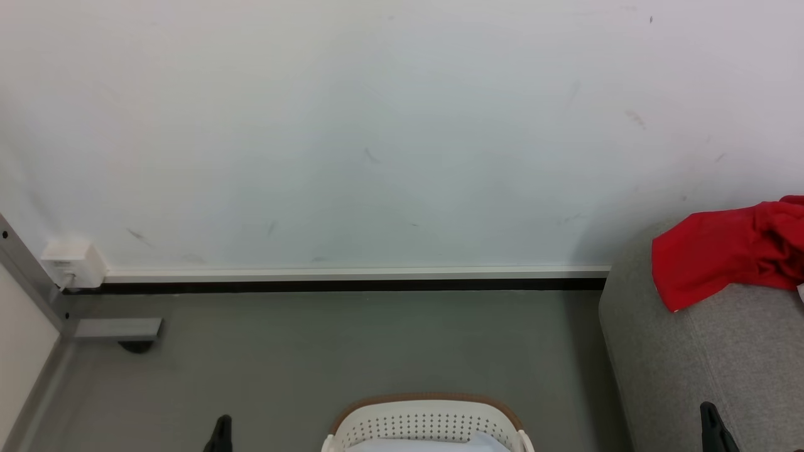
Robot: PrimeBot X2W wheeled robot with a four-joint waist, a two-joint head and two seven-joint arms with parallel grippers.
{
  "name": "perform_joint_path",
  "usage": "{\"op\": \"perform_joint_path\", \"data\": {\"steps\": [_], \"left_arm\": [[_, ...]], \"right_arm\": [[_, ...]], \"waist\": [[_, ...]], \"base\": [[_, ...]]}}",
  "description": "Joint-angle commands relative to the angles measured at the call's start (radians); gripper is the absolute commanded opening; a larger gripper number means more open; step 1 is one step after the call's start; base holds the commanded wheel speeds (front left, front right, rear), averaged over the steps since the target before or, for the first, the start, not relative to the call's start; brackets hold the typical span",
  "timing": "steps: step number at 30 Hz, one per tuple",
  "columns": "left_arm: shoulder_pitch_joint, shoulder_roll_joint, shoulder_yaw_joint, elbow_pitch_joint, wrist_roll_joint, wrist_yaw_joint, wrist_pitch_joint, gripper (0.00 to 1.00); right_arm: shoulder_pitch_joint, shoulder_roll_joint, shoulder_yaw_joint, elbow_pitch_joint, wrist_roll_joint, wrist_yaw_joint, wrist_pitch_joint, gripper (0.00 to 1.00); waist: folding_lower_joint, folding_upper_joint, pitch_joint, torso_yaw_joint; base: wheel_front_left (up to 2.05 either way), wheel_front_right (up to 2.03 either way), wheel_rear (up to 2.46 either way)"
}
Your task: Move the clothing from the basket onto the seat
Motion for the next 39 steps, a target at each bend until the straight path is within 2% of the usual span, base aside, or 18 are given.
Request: {"op": "perform_joint_path", "data": {"steps": [1, 18, 39], "left_arm": [[-0.028, 0.006, 0.007, -0.018, -0.044, -0.005, 0.008, 0.0], [-0.06, 0.008, 0.028, -0.033, -0.282, -0.008, 0.07, 0.0], [-0.092, 0.01, 0.05, -0.048, -0.513, -0.011, 0.132, 0.0]], "right_arm": [[-0.032, -0.004, -0.007, -0.017, 0.04, -0.001, 0.009, 0.0], [-0.068, 0.001, -0.024, -0.023, 0.278, -0.001, 0.071, 0.0], [-0.103, 0.007, -0.042, -0.028, 0.512, -0.001, 0.132, 0.0]], "waist": [[-0.0001, 0.0, 0.001, 0.0], [-0.0001, 0.0, 0.011, 0.004], [-0.0001, 0.0, 0.023, 0.008]], "base": [[0.0, 0.0, 0.0], [0.0, 0.0, 0.0], [0.0, 0.0, 0.0]]}}
